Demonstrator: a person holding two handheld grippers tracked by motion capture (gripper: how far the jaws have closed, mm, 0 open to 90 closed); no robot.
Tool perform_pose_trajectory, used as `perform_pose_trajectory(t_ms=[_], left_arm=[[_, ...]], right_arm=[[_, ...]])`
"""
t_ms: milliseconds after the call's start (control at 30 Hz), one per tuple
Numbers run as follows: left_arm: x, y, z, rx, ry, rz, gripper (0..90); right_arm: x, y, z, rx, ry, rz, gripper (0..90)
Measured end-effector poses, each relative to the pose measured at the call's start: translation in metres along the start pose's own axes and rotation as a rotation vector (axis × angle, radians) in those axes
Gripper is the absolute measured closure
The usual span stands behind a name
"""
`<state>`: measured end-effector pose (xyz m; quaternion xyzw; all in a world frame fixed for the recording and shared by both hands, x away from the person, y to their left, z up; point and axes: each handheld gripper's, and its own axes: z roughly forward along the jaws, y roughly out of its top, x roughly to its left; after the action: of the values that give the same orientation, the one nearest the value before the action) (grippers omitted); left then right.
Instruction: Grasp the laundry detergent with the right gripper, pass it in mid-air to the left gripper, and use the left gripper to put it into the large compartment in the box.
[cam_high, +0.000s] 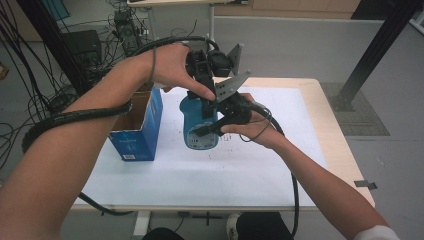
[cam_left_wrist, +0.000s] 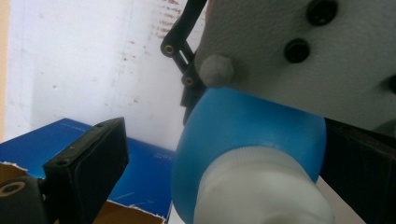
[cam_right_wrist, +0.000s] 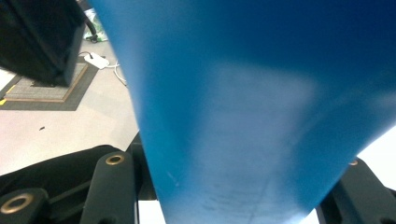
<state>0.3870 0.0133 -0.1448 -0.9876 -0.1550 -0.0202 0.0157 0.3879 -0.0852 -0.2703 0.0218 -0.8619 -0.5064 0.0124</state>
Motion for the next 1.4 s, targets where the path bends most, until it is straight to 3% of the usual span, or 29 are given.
perform_pose_trajectory(t_ms=[233, 267, 367, 700, 1400], left_arm=[[-0.0004, -0.001, 0.0055, 0.0, -0.009, 0.0, 5.1], [-0.0003, -0.0012, 0.0055, 0.0, -0.011, 0.002, 5.1], [-0.0003, -0.0017, 0.0057, 0.0, -0.012, 0.002, 5.1], [-0.0023, -0.0017, 0.0066, -0.022, -0.027, 0.01, 5.2], [-0.0066, 0.0008, 0.0018, -0.014, -0.003, 0.025, 5.4]], right_arm=[[0.0044, 0.0005, -0.0021, 0.013, 0.02, 0.035, 43.9], [0.0011, 0.0007, -0.001, -0.015, 0.002, -0.008, 43.9], [0.0007, 0.0007, -0.0014, -0.015, 0.004, -0.013, 43.9], [0.0011, 0.0006, -0.0026, -0.019, 0.001, -0.017, 44.0], [0.0023, 0.0031, -0.0059, -0.025, -0.003, -0.022, 43.9]])
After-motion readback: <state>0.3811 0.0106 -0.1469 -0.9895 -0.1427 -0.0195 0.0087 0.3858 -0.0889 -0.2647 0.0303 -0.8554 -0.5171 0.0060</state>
